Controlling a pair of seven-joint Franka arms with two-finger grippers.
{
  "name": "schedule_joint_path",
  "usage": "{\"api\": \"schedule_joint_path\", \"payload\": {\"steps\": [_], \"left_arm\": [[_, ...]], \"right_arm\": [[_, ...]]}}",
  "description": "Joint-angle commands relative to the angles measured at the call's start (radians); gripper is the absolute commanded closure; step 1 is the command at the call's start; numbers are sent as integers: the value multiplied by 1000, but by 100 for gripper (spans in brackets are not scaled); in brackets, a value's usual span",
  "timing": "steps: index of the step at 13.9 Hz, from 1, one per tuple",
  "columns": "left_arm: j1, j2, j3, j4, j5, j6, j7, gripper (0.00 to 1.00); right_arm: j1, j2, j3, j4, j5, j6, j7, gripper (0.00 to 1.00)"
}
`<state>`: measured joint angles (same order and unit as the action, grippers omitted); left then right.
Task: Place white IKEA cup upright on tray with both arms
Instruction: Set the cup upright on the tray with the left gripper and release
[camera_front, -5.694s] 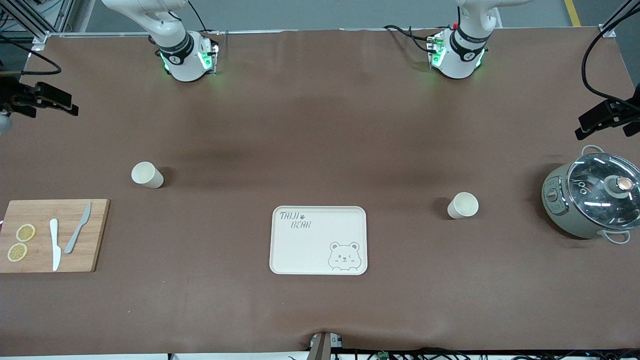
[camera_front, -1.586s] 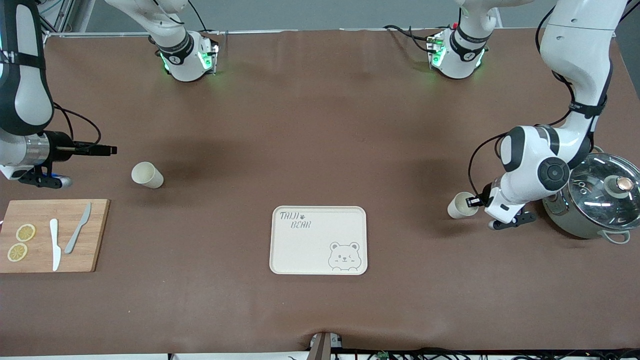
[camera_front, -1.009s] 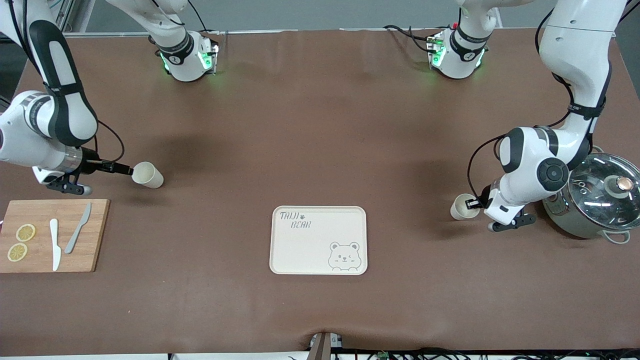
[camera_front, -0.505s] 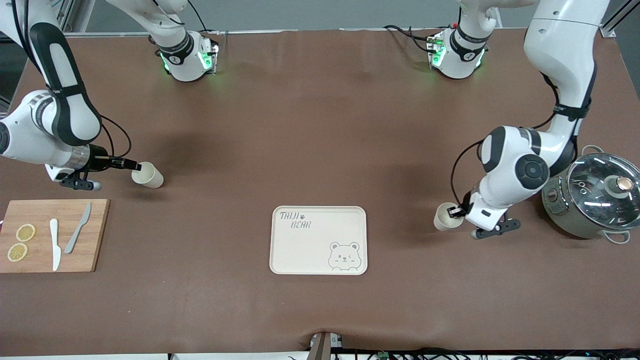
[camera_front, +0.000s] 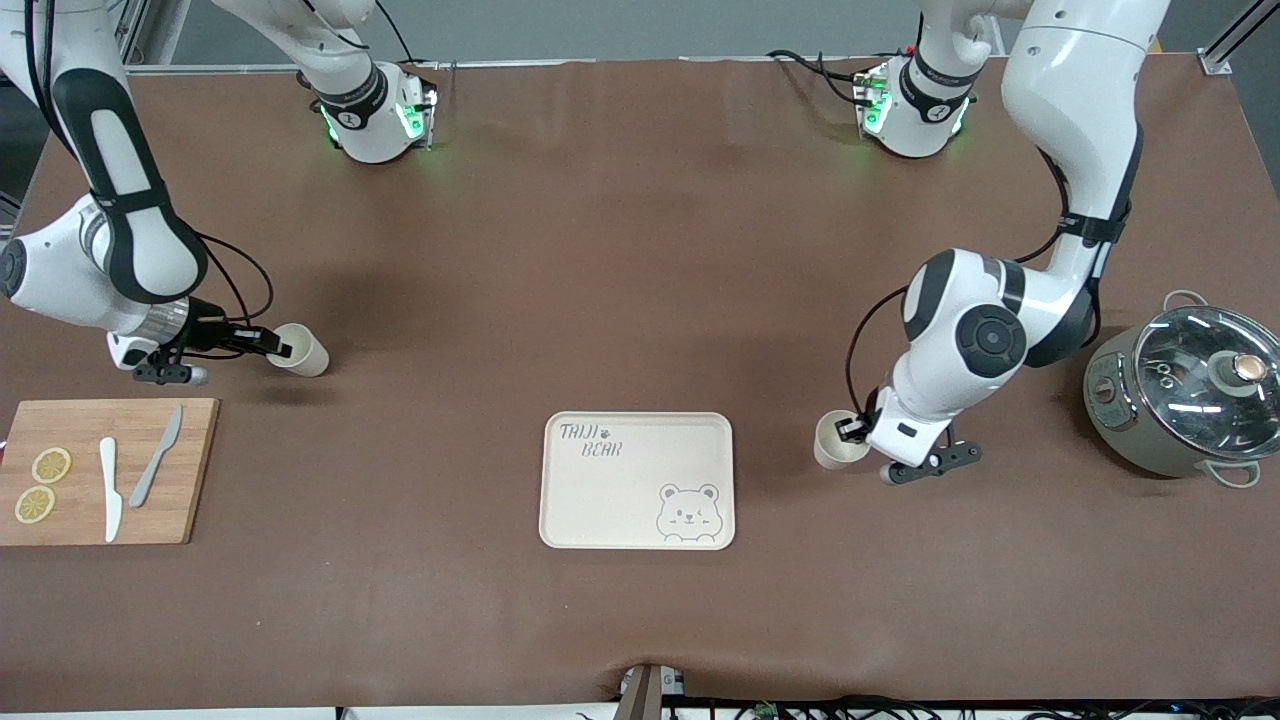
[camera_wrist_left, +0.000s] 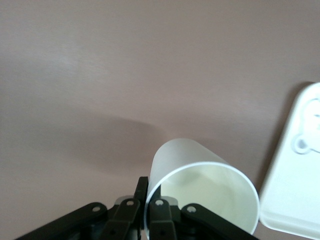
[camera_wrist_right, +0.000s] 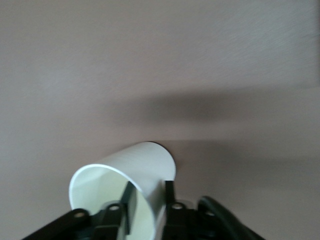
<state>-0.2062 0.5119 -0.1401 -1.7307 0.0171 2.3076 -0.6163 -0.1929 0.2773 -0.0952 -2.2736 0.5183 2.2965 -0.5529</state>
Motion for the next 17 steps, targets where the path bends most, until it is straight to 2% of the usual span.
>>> {"api": "schedule_joint_path", "payload": {"steps": [1, 5, 7, 9, 12, 17], "left_arm": [[-54, 62, 4, 124, 3, -51, -84, 100], [-125, 213, 7, 350, -71, -97, -209, 100], [-150, 260, 5, 410, -72, -90, -262, 100], [-185, 290, 5, 431, -77, -59, -299, 100], [-231, 324, 7, 430, -79, -28, -384, 100], [-256, 359, 8, 416, -72, -30, -401, 100]], "right_arm": [[-26, -13, 9, -18, 69, -49, -62, 100], [-28, -26, 0, -6, 69, -55, -55, 100], [-28, -30, -17, 20, 69, -119, -42, 100], [-28, -29, -37, 55, 69, -236, 13, 100], [-28, -38, -50, 77, 59, -247, 102, 100], [-7, -38, -48, 124, 51, -236, 168, 100]]}}
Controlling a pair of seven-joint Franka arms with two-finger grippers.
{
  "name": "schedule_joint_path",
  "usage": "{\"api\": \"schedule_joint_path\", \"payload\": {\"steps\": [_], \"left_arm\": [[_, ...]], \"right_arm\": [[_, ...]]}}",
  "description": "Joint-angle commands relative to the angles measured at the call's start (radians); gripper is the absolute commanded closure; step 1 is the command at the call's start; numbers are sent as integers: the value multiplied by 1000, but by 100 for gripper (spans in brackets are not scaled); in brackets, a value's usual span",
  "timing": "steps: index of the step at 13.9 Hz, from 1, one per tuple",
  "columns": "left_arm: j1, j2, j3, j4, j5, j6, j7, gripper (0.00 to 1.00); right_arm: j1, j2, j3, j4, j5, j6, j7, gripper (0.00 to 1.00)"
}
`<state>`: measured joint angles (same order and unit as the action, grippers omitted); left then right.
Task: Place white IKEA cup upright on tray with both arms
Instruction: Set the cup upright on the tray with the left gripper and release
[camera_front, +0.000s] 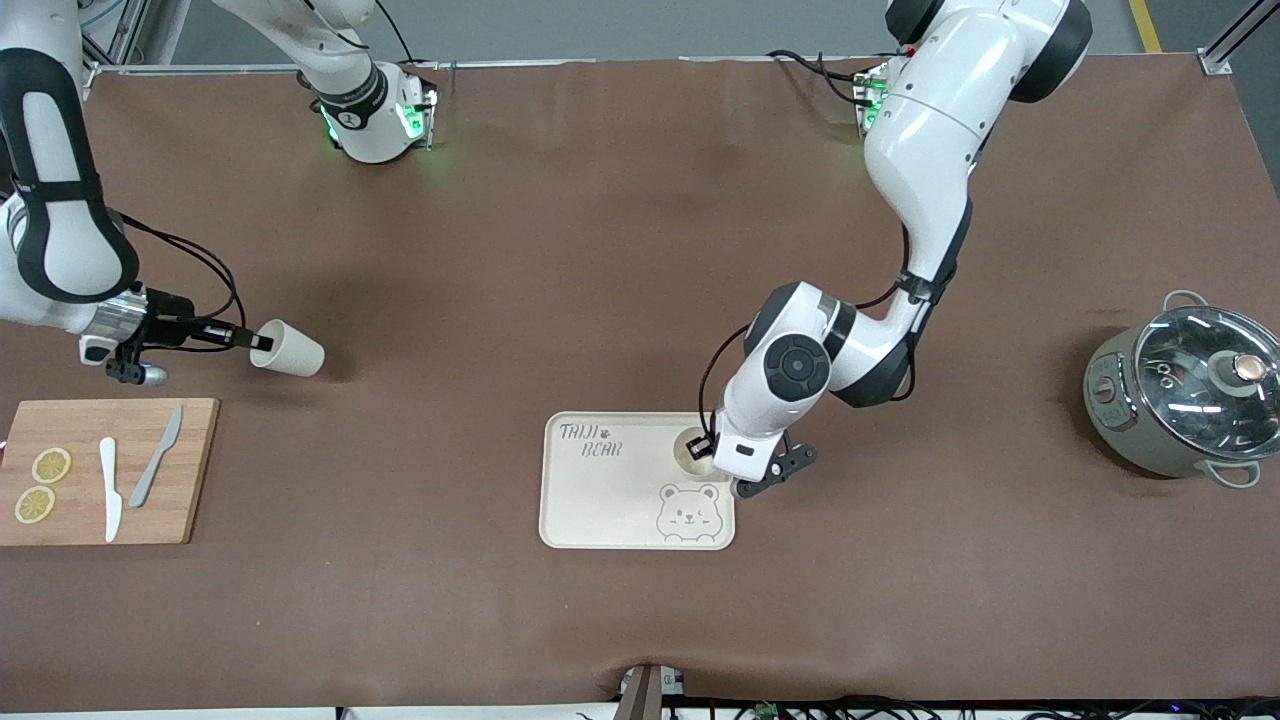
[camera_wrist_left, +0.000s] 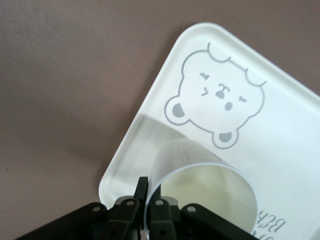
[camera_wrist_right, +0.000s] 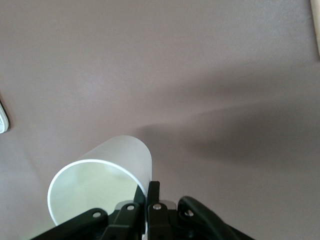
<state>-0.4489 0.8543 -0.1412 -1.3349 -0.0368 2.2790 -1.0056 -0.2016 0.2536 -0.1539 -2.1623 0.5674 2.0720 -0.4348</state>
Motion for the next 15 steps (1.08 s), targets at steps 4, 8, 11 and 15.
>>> {"api": "schedule_joint_path", "payload": {"steps": [4, 8, 11, 15], "left_arm": [[-11, 8, 11, 16, -14, -9, -42, 49], [-1, -55, 17, 19, -9, -76, -42, 0], [9, -148, 37, 13, 8, -140, -44, 0], [90, -285, 48, 13, 18, -312, -27, 0]], "right_arm": [[96, -10, 13, 84, -116, -21, 260, 100], [232, -10, 53, 125, -147, -19, 679, 100], [413, -4, 53, 192, -150, -15, 1118, 100], [562, 85, 53, 344, -152, -13, 1451, 100]]}}
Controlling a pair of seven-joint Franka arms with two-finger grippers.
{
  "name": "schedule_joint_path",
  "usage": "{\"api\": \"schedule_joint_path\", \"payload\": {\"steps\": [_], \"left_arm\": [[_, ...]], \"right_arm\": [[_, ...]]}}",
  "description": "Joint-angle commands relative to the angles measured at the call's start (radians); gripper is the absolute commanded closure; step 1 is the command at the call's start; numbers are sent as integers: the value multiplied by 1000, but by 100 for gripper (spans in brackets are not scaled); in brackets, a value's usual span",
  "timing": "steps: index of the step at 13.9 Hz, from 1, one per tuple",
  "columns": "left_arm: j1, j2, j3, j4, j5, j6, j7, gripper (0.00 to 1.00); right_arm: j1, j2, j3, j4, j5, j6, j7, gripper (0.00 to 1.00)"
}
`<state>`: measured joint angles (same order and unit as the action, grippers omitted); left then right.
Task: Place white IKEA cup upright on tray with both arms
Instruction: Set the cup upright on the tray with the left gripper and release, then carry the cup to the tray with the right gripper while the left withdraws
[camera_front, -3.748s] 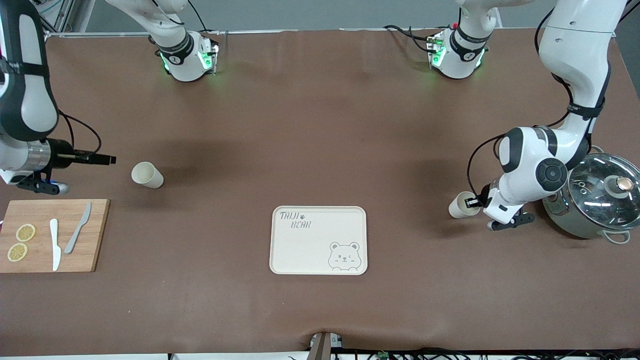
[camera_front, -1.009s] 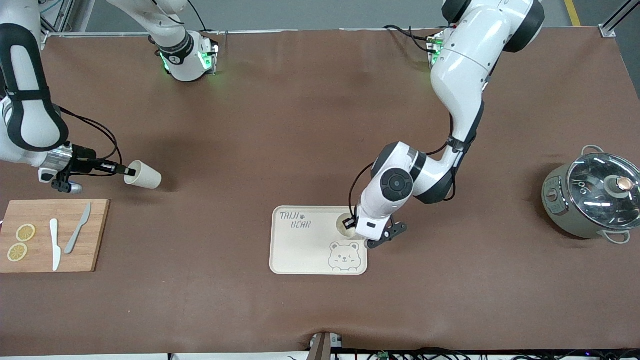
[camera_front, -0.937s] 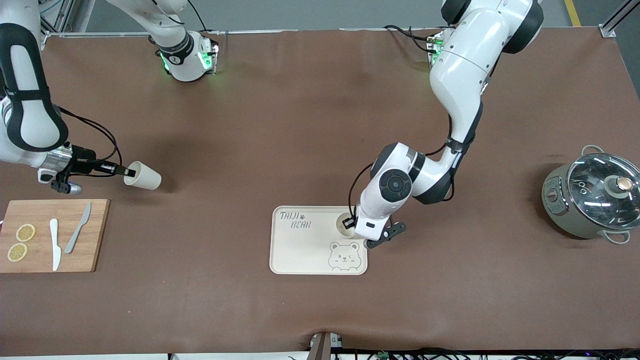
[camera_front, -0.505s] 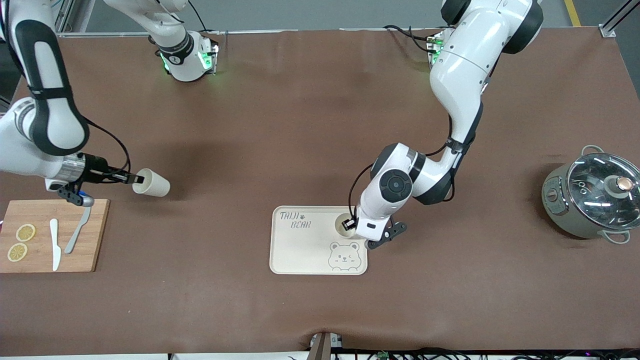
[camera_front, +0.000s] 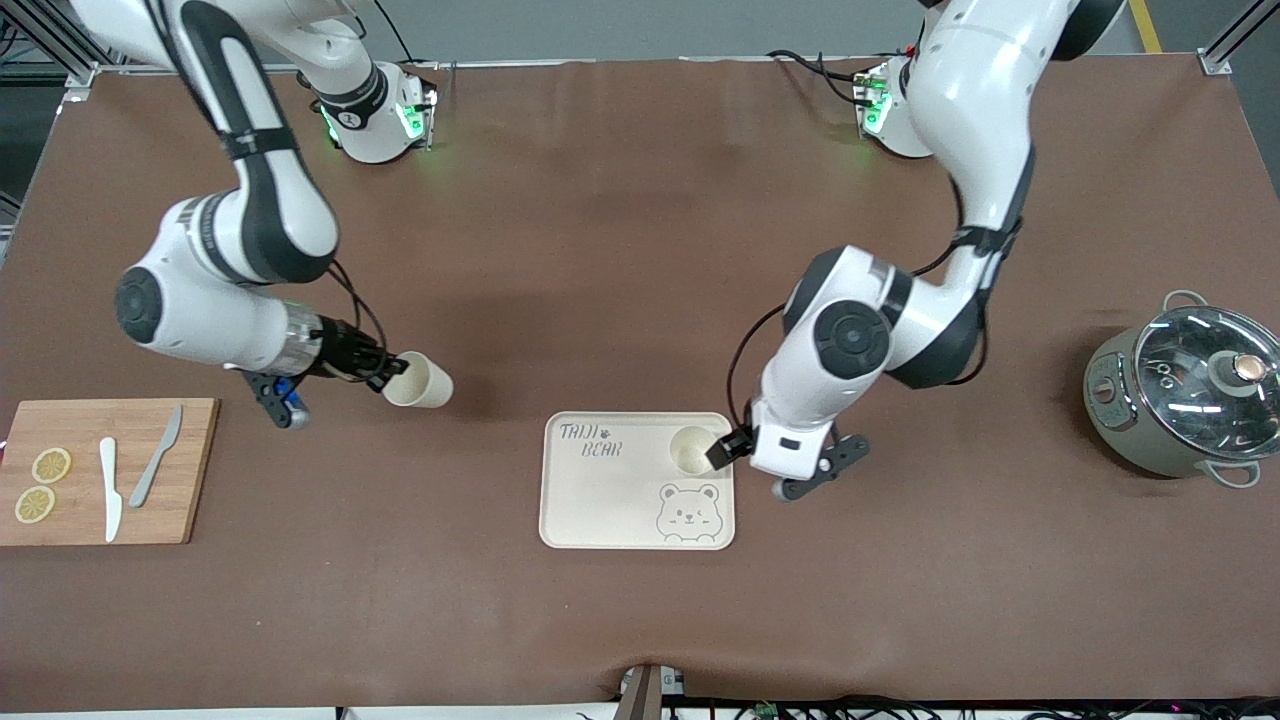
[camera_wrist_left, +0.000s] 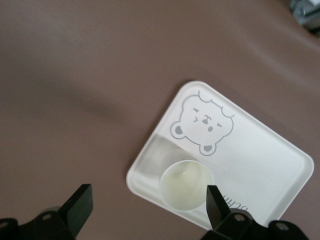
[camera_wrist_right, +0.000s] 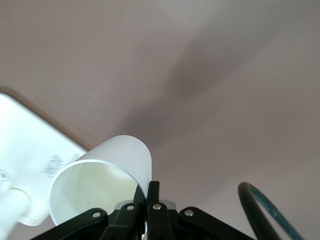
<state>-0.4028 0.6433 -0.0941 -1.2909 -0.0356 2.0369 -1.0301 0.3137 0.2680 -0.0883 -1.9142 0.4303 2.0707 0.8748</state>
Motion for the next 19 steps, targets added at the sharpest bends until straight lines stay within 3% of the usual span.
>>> {"api": "schedule_joint_path", "payload": {"steps": [1, 6, 8, 12, 17, 18, 19], "left_arm": [[68, -95, -1, -31, 17, -104, 16, 0], [200, -204, -3, -33, 37, -254, 201, 0], [246, -235, -1, -31, 39, -322, 283, 0], [338, -298, -1, -28, 137, -414, 441, 0], [429, -372, -1, -27, 135, -483, 610, 0], [439, -381, -3, -27, 137, -495, 616, 0], [444, -389, -3, -24, 132, -507, 616, 0]], "right_arm": [[77, 103, -13, 142, -15, -11, 214, 100], [229, 295, -18, 355, -30, 0, 550, 100], [260, 367, -18, 434, -62, 64, 671, 100], [300, 438, -18, 457, -91, 196, 742, 100], [300, 488, -18, 457, -122, 255, 808, 100], [298, 491, -18, 457, -127, 253, 810, 98], [298, 490, -18, 457, -127, 252, 808, 78]]}}
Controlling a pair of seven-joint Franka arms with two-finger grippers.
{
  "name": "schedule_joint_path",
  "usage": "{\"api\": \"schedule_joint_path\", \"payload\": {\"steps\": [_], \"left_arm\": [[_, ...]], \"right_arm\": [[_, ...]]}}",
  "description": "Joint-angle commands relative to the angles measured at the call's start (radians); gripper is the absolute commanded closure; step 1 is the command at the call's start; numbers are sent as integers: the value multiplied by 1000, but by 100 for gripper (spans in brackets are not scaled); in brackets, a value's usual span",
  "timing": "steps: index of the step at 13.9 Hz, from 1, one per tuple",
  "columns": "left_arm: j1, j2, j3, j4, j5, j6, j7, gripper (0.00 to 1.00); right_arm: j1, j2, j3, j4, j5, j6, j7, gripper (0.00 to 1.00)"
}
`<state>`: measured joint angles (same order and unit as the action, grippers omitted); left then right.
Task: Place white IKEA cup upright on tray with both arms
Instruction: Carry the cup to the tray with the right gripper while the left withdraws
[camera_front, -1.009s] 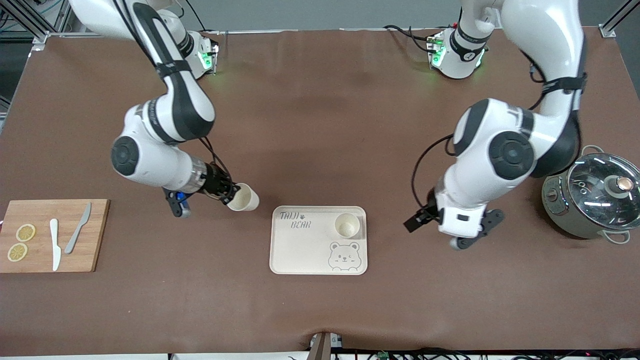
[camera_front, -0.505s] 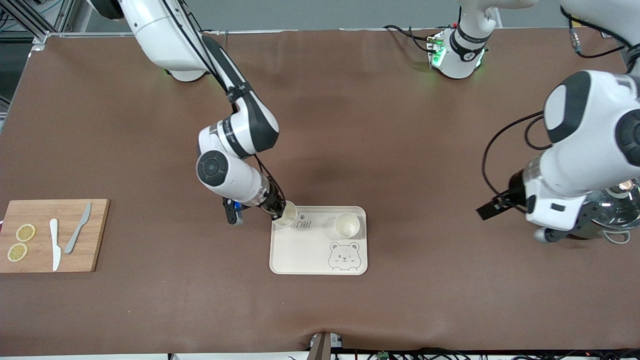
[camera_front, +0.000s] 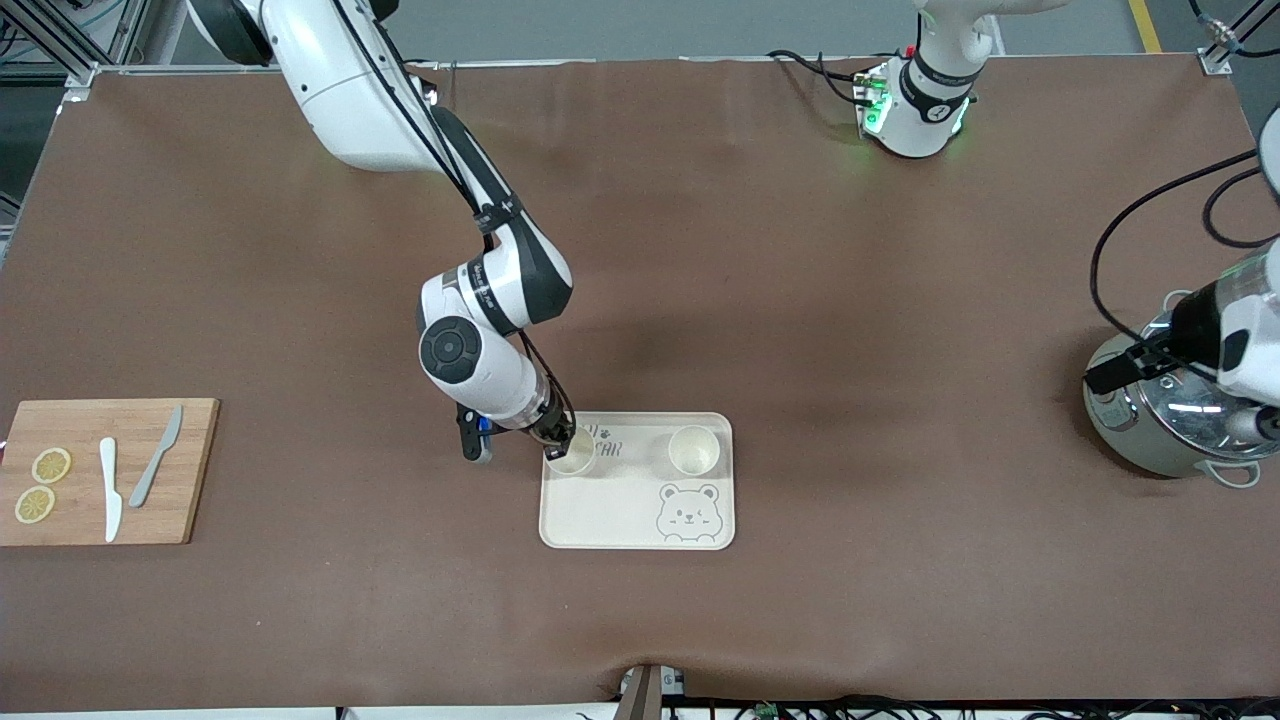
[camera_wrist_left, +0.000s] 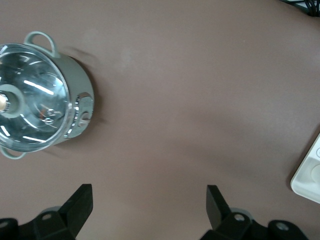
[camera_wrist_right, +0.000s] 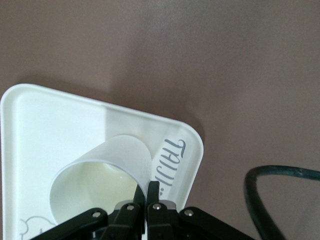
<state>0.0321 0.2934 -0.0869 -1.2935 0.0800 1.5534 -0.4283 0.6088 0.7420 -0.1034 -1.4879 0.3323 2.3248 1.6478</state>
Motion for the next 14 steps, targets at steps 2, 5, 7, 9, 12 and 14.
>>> {"api": "schedule_joint_path", "payload": {"steps": [2, 5, 7, 9, 12, 14], "left_arm": [[22, -63, -10, -23, 17, -51, 22, 0], [25, -112, -8, -21, 20, -81, 49, 0], [35, -119, -13, -20, 18, -116, 49, 0], [35, -125, -13, -20, 21, -144, 60, 0], [35, -174, -10, -27, 15, -154, 117, 0], [34, -186, -14, -33, 15, -162, 125, 0]], "right_arm": [[5, 16, -2, 32, -29, -7, 35, 55], [5, 7, -4, 32, -30, -13, 37, 34], [5, -10, -6, 32, -29, -19, 37, 0], [2, -29, -24, 44, -25, -69, 46, 0], [-3, -32, -30, 133, -39, -268, 46, 0], [5, -33, -29, 169, -70, -384, 40, 0]]}}
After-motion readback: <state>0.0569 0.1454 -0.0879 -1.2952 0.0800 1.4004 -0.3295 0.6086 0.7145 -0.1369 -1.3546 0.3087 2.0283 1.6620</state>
